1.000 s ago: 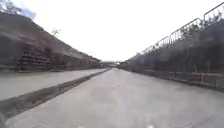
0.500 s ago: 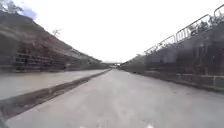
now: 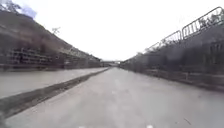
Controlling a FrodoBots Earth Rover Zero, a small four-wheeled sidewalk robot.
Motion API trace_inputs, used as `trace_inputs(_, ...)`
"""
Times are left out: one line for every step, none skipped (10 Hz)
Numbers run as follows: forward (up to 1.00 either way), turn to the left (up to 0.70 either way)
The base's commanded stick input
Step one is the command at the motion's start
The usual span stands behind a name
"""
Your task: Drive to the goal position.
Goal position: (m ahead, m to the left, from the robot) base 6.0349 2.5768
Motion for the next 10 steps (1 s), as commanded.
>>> trace_inputs(0.70, 0.00)
trace_inputs(0.70, 0.00)
trace_inputs(0.70, 0.00)
trace_inputs(0.70, 0.00)
trace_inputs(0.70, 0.00)
trace_inputs(0.70, 0.00)
trace_inputs(0.70, 0.00)
trace_inputs(0.70, 0.00)
trace_inputs(0.70, 0.00)
trace_inputs(0.70, 0.00)
